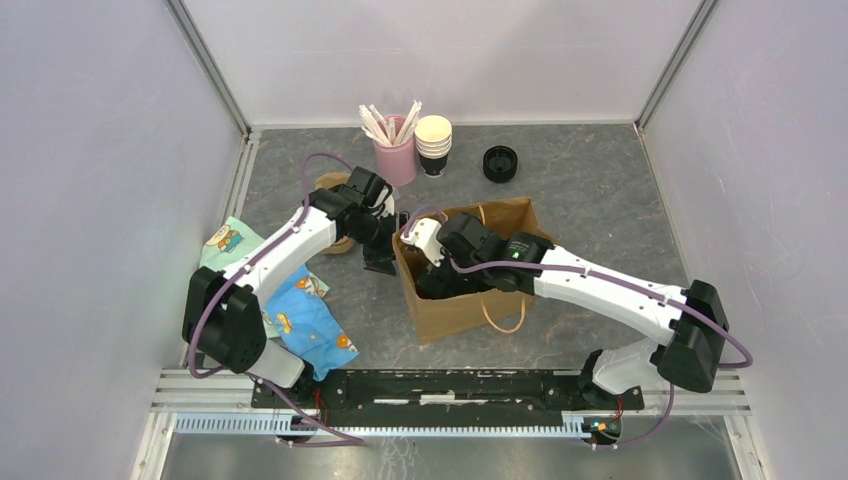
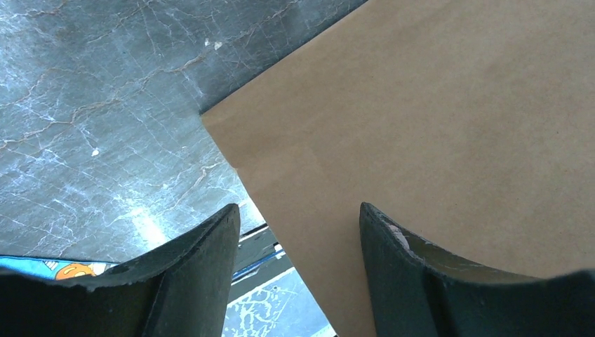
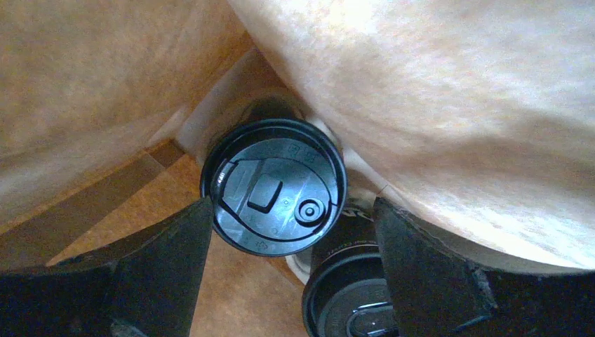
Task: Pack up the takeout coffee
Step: Place the coffee cup on the cup tray.
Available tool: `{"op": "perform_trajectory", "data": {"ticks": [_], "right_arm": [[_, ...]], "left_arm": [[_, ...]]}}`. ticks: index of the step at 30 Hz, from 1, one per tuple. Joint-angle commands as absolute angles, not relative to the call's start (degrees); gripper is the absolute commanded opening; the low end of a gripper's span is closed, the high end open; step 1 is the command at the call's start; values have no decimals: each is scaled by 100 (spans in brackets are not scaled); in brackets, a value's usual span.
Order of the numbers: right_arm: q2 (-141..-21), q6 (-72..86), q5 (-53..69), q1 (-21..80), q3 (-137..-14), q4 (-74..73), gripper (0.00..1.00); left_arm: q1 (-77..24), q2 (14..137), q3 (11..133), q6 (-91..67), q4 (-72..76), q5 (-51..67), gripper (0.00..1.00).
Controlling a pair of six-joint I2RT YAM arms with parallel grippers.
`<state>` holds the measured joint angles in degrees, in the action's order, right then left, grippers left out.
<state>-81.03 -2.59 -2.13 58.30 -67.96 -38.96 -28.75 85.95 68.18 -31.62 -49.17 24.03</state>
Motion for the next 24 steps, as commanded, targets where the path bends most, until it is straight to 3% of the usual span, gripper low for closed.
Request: {"op": "perform_trajectory", "data": {"ticks": [1,24], "right_arm": [[-7854,-46,-503,5871,-7232,-4055,90],[-7139,656,-375,5889,-8729,-4297,93]], "left_arm": [[-2909,8358,6869,-3284,-4849,2526,70],[-2621,8279,7533,-2903,-5502,1831,75]]}}
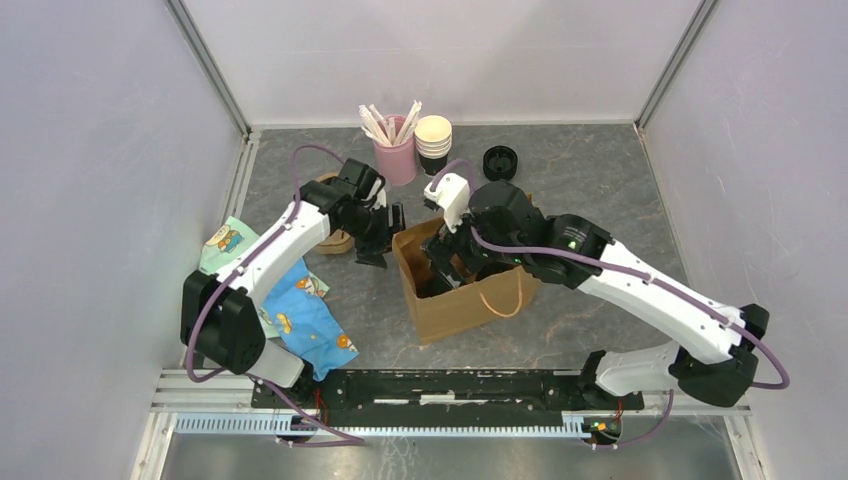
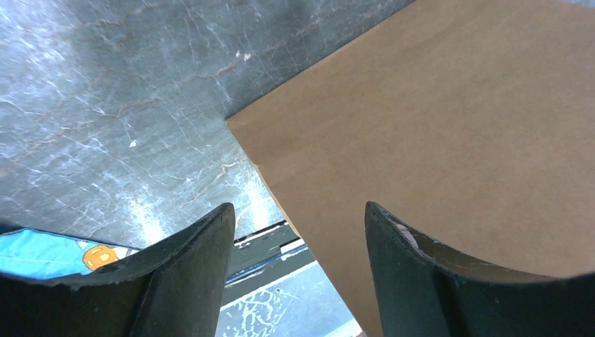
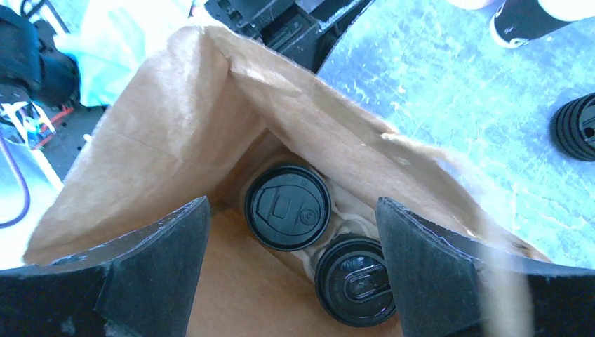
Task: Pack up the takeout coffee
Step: Place the coffee cup on the cup tray.
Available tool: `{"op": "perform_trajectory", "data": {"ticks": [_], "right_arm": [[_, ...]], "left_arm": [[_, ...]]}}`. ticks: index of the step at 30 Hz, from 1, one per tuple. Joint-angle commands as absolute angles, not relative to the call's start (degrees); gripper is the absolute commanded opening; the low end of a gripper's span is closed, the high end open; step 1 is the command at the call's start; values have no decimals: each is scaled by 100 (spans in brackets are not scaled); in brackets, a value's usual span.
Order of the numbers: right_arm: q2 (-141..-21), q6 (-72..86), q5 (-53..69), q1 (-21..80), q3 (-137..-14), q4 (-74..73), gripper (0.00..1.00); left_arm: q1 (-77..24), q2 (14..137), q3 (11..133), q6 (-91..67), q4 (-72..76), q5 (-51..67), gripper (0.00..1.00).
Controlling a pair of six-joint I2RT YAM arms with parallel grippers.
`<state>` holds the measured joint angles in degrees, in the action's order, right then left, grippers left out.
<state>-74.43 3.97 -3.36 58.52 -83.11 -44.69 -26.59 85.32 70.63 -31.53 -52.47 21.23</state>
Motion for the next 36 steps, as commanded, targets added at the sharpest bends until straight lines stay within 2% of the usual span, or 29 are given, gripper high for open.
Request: {"op": "perform_trajectory", "data": {"ticks": [1,10,11,13,18,23,26,31,36], "right_arm": [[-7093,672,-395,5885,-8842,-4257,93],[-6586,548,-574,5878,-9456,-4072,95],[-6511,536,-646,5887,-9473,-4029,98],[-6392,480,-818,5883,-9505,-3933,98],[-6543,96,-1197,5842,-9311,-3766,98],[-6763,216,-760,5676,-8641,-3046,98],[-6984,303,-643,5619,-8765,-2961,98],[-7152,729,-914,5493,-8767,-3059,98],[-7264,1093,-1273,5359,-8872,-3331,98]], "left_arm": [[-2612,8249,7611,-2901,-5578,1738,75],[-2210,7861,8445,-2966,-6100,1078,77],[-2154,7801,8538,-2986,-6081,949,78],[-2043,7709,8675,-3049,-6004,797,80],[-1946,7752,8661,-3446,-5319,1415,80],[-1946,7875,8777,-3612,-4823,2074,80],[-1943,7793,8910,-3473,-4698,2359,80],[-1942,7251,8478,-3595,-4477,2572,79],[-1951,6947,7815,-4430,-3776,3385,79]]}}
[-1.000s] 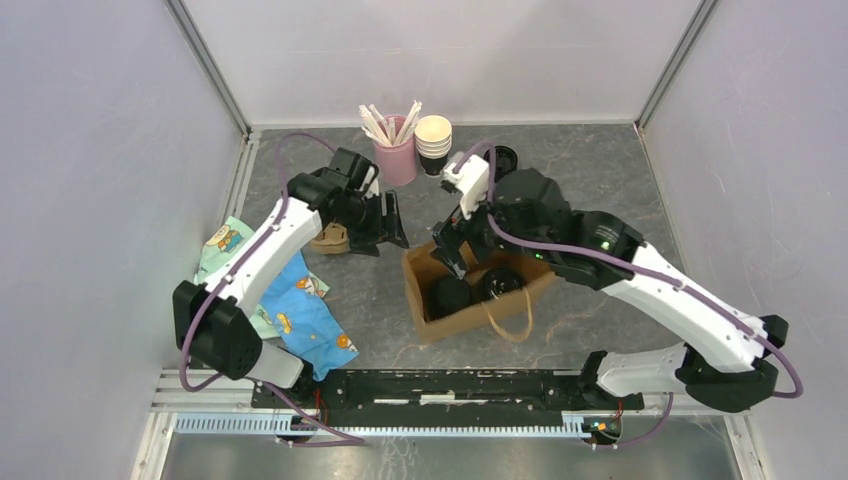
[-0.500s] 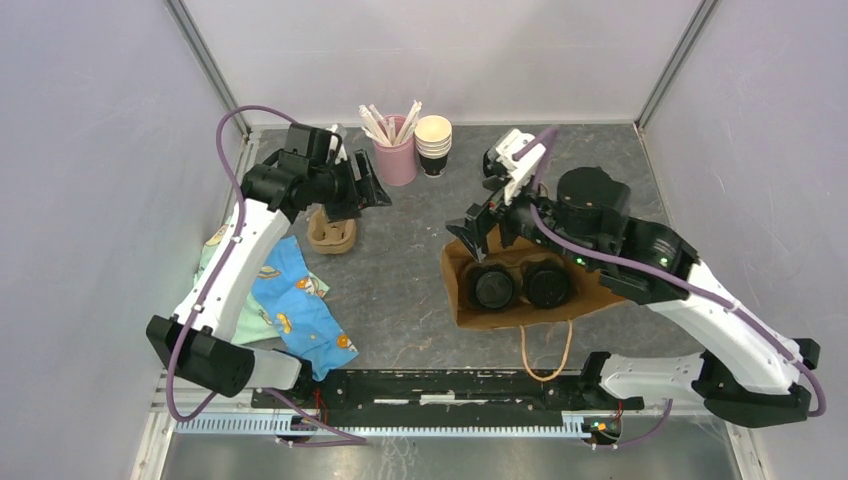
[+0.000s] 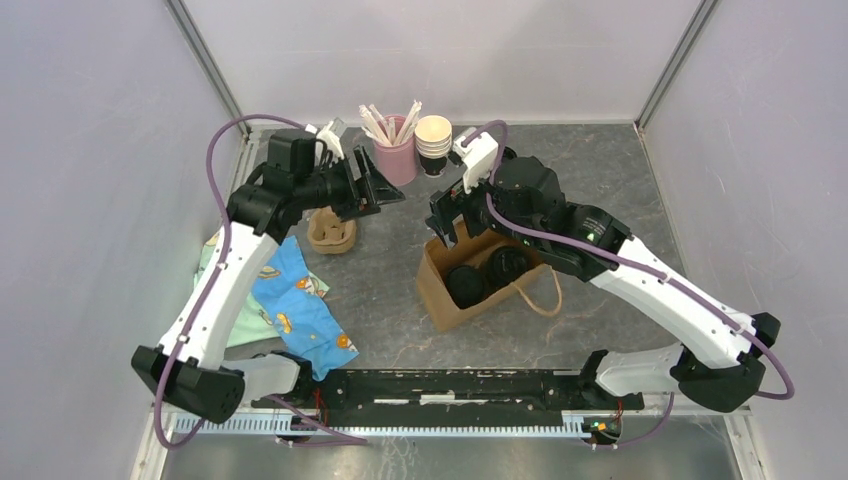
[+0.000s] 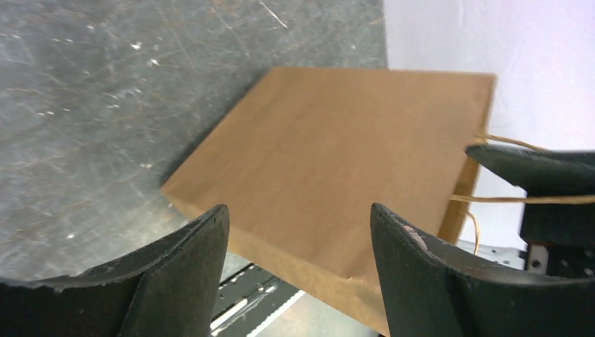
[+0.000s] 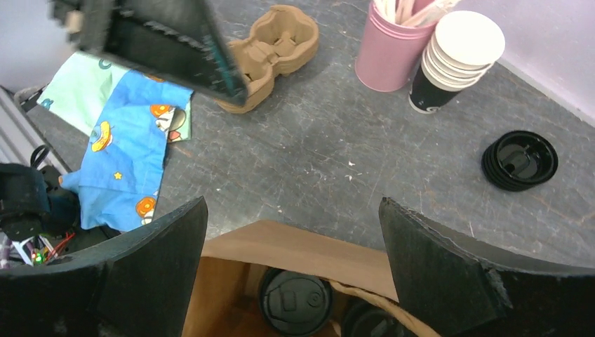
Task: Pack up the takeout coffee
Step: Place the coffee cup on the cup tray.
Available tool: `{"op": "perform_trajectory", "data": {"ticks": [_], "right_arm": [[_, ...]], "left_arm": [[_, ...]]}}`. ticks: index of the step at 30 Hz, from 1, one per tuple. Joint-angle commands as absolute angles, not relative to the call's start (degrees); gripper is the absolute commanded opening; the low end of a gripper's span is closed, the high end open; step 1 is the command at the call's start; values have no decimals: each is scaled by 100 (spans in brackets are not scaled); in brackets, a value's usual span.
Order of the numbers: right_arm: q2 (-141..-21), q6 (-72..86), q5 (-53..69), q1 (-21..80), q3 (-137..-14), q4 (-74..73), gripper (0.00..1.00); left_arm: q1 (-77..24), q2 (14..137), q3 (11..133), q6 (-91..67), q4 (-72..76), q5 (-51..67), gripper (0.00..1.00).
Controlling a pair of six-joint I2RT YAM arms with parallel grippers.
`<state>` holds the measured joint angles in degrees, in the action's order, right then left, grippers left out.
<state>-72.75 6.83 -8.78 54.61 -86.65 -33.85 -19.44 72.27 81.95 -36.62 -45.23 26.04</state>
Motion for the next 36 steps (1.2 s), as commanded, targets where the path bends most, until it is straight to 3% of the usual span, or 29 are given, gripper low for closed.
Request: {"op": "perform_trajectory", "data": {"ticks": [1,12,20,24,28,36], "right_arm": [[-7319,1157,-1287,5311,-9040,-3493,98],[-7618,1923,212,4808,-9333,-3788,98],[-7335,1925,1044,4535,-8684,-2701,98],[-7165,1997,1414,4524,-8157,-1933,98],[-7289,1990,1301,4454,-8349,-2170,98],[-7348,1825,1406,4220,-8409,-2527,98]], "left_arm": [[-1951,6935,7720,-4575,-3616,3477,80],[-2519,7347,8102,-4545,-3044,3875,81],[-2941,7283,7241,-5180,-1269,3945,72],[-3055,7451,7363,-4857,-1408,3747,72],[-3094,7541,7370,-4643,-1553,3786,71],[-3094,7620,7447,-4320,-2103,3484,58]]}}
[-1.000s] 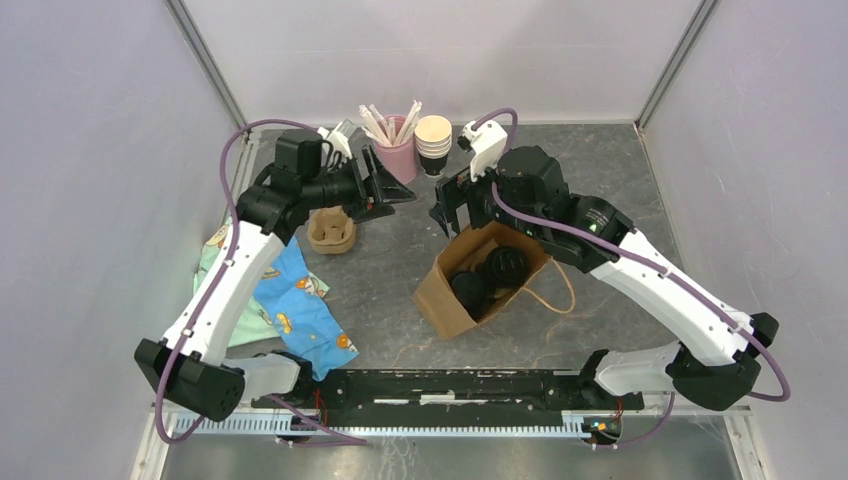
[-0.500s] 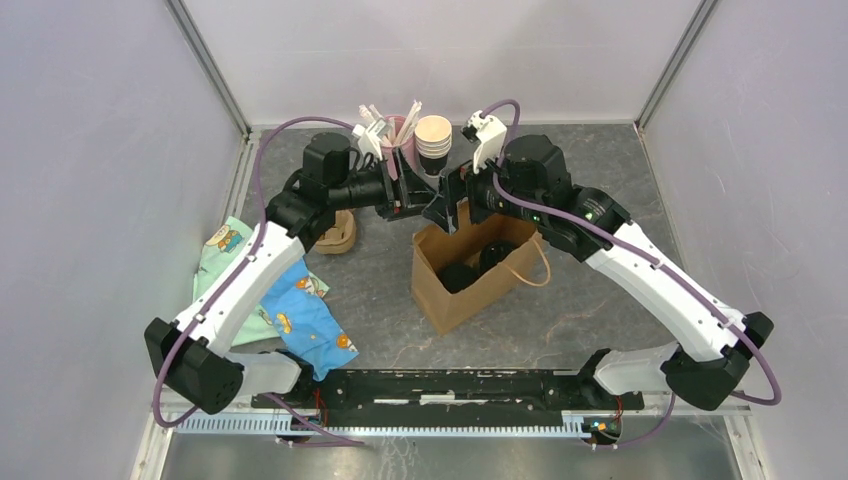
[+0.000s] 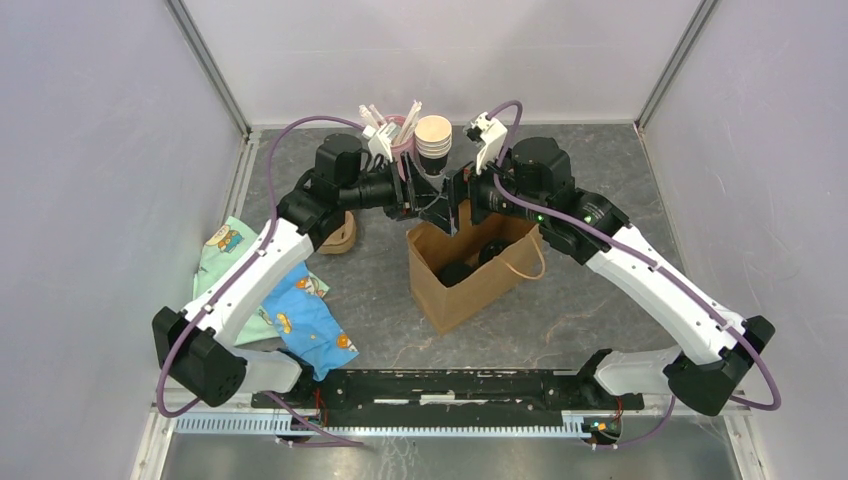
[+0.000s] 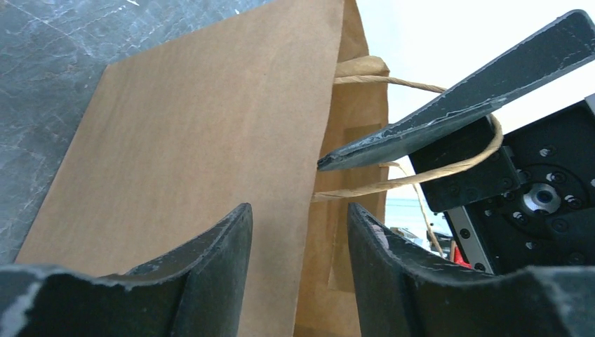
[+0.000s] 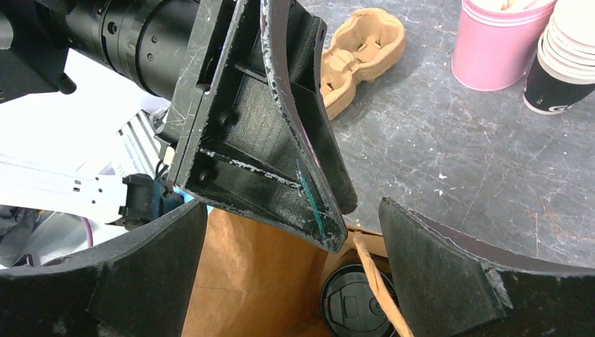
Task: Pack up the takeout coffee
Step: Place the coffee cup on the cup tray.
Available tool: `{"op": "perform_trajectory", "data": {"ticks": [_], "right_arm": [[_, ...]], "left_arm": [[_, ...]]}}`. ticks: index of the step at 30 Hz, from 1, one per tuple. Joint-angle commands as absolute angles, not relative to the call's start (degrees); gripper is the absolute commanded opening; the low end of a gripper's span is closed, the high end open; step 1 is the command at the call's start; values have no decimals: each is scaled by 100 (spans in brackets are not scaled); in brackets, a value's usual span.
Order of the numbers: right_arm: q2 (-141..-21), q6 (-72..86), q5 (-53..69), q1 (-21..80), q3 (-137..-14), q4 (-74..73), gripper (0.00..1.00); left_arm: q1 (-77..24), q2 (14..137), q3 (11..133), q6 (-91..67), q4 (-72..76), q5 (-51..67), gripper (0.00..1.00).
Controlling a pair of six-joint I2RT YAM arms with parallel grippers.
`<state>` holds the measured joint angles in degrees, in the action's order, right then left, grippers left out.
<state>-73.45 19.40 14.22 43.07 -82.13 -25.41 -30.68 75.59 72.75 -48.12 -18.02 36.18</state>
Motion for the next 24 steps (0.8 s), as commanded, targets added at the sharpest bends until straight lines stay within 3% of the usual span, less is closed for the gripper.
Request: {"op": "perform_trajectory", "data": {"ticks": [1,15,24], "right_arm": [[-7333,1775,1413,4222,-8404,-2588,98],[-7635,1194,1972,4204,-9050,-3674,98],[-7987,1058,2866,4051,-9572,-4615,98]], "left_arm": [[-3096,7618,7452,-4320,-2114,3475,56],[-3105,7781,7579,-4172,-2479,3173,34],[-3103,7844,7665,-4218,-2463,3176,33]]}}
